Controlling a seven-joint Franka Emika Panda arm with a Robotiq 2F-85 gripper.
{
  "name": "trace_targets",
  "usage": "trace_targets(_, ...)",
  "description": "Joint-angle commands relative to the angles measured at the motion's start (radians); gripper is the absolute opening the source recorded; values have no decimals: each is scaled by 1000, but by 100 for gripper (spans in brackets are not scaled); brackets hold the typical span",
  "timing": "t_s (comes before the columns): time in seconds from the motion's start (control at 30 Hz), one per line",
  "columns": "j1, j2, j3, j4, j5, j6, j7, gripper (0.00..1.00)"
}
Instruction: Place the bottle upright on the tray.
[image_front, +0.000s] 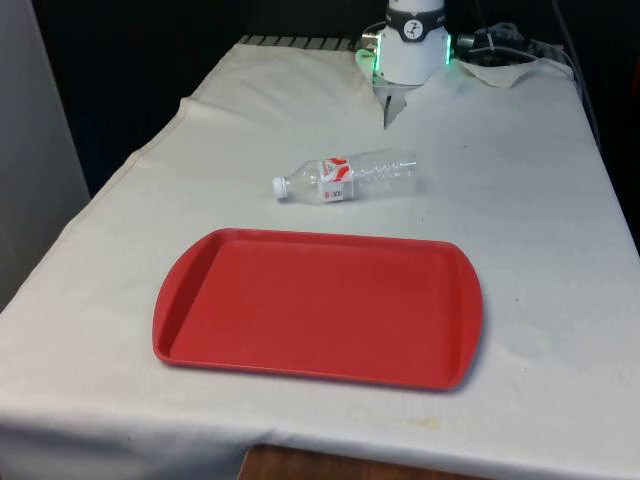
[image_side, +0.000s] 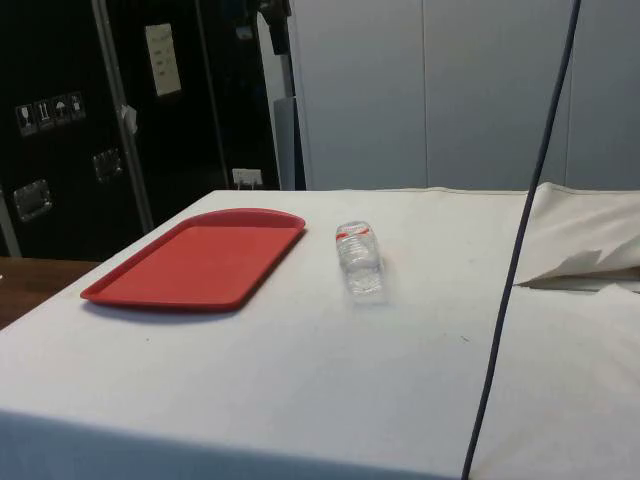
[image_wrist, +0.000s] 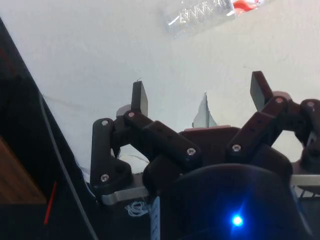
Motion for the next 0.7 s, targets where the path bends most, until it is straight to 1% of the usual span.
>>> trace_targets(0.0, 0, 0, 0, -4, 0, 1, 0, 100)
trace_targets(0.03, 1, -8, 0, -24, 1, 22, 4, 100)
trace_targets(0.2, 3, -28, 3, -67, -9, 48, 10, 100)
trace_targets(0.23, 3, -39, 6, -87, -13, 58, 13, 100)
trace_targets(0.3, 3, -45, 8, -98, -15, 65, 15, 100)
trace_targets(0.33, 0, -29, 6, -77, -4, 42, 4, 100)
trace_targets(0.37, 3, -58, 12, -121, -20, 78, 20, 100)
trace_targets(0.57, 2, -106, 27, -202, -36, 124, 40, 100)
trace_targets(0.6, 0, -95, 24, -189, -24, 107, 27, 100)
trace_targets(0.63, 2, -111, 29, -212, -38, 128, 43, 100)
trace_targets(0.67, 2, -118, 31, -223, -40, 134, 47, 100)
